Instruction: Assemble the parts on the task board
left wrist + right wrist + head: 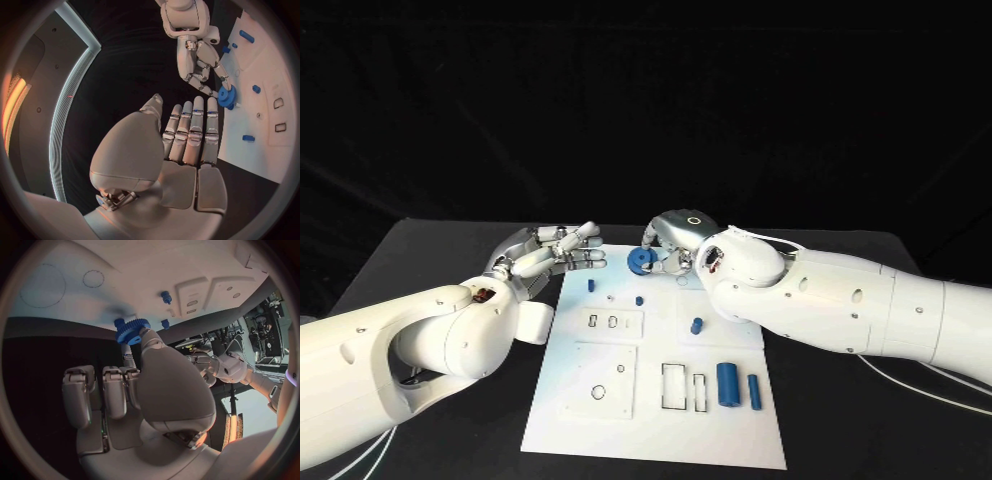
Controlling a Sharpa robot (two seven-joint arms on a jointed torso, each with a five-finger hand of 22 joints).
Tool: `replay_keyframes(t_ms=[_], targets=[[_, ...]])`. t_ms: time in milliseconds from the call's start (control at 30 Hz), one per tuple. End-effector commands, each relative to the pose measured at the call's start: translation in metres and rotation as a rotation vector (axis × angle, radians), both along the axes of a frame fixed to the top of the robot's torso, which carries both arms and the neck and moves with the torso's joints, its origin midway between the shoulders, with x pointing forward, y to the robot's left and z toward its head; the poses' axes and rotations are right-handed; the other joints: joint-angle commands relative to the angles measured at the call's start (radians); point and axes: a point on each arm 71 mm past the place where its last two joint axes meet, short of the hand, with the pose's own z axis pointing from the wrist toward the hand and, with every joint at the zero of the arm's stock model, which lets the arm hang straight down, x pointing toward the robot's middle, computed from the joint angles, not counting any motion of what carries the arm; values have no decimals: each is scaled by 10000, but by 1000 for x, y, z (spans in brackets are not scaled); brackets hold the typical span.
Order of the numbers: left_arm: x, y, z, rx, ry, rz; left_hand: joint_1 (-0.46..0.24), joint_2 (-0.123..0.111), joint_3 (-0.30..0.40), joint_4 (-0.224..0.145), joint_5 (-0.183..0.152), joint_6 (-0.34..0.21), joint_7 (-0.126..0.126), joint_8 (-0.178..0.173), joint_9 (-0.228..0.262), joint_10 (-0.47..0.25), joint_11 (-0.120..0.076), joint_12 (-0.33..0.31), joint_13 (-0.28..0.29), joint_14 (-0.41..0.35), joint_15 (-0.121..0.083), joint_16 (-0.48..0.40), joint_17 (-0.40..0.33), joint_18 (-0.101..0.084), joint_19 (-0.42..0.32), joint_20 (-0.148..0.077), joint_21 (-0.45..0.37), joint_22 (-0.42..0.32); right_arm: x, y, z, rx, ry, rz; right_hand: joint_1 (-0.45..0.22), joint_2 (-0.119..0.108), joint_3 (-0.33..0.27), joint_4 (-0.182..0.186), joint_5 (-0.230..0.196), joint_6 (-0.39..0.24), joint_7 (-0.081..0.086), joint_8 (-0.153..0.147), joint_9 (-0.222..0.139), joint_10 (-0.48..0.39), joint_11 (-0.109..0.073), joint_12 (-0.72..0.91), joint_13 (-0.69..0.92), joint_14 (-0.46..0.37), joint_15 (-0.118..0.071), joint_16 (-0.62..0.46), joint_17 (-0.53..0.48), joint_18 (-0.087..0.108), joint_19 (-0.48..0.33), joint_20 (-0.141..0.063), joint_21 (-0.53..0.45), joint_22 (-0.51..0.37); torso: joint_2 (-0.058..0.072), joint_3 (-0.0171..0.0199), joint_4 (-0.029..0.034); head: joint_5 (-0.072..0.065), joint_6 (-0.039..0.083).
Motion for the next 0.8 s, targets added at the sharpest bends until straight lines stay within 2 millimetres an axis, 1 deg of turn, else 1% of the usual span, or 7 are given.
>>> replay_keyframes(t_ms=[33, 67, 133, 200, 300, 467, 800], targets=[[-1, -3, 2, -116, -45, -224, 57, 44, 23, -59, 40, -54, 45, -56, -9, -38, 58, -48, -7, -54, 31, -51, 9, 9, -72, -23, 68, 10, 1, 6, -2, -151, -46, 68, -76, -29, 76, -7, 35, 21, 9, 6, 13, 987, -67, 22, 2585, 1059, -46, 59, 2629, -163, 891, -96, 20, 2455, 9, 0, 4, 27, -54], [-1, -3, 2, -116, -42, -228, 59, 45, 24, -60, 39, -53, 44, -57, -9, -38, 58, -48, -7, -54, 31, -51, 10, 10, -73, -22, 69, 11, 2, 7, -3, -152, -37, 87, -76, -29, 76, -7, 35, 21, 9, 6, 13, 987, -67, 22, 2585, 1059, -46, 59, 2629, -163, 891, -96, 20, 2455, 15, -2, 6, 28, -69], [-1, -4, 1, -117, -34, -239, 59, 45, 25, -60, 39, -53, 44, -57, -9, -38, 58, -48, -7, -53, 31, -51, 10, 10, -73, -22, 69, 11, 2, 11, -4, -169, -1, 130, -80, -29, 81, -4, 33, 18, 10, 2, 12, 983, -66, 17, 2580, 1059, -45, 59, 2629, -161, 885, -96, 15, 2449, 25, -1, 22, 25, -61], [-1, -4, 1, -115, -28, -242, 59, 45, 25, -60, 39, -53, 44, -57, -9, -38, 58, -48, -7, -53, 31, -51, 10, 10, -73, -22, 69, 11, 3, 14, -6, -196, 48, 151, -84, -29, 85, -2, 32, 17, 11, -1, 11, 982, -66, 16, 2579, 1059, -45, 59, 2629, -161, 886, -96, 16, 2450, 27, -2, 22, 33, -76], [-1, -4, 1, -112, -25, -238, 59, 45, 25, -60, 39, -53, 44, -57, -9, -38, 58, -48, -7, -53, 31, -51, 10, 10, -73, -22, 69, 11, 3, 16, -8, -244, 116, 167, -84, -29, 85, -1, 31, 16, 11, -2, 10, 982, -66, 16, 2579, 1059, -45, 59, 2629, -161, 886, -96, 16, 2451, 16, -9, 6, 50, -96], [-1, -3, 2, -108, -21, -232, 59, 45, 25, -60, 39, -53, 44, -57, -9, -38, 58, -48, -7, -53, 31, -51, 10, 10, -73, -22, 69, 11, 4, 18, -11, -344, 248, 191, -87, -27, 93, 1, 29, 14, 12, -6, 9, 982, -65, 16, 2579, 1059, -44, 59, 2629, -159, 879, -95, 9, 2442, 16, -2, -17, 73, -127], [-2, -3, 2, -104, -12, -233, 59, 45, 25, -60, 39, -53, 44, -57, -9, -38, 58, -48, -7, -53, 31, -51, 10, 10, -73, -22, 69, 11, 5, 18, -21, -659, 611, 169, -107, -28, 126, 8, -22, 12, 17, -25, 2, 979, -60, 13, 2576, 1059, -40, 59, 2629, -160, 883, -94, 13, 2447, 13, 5, 2, 83, -164]])
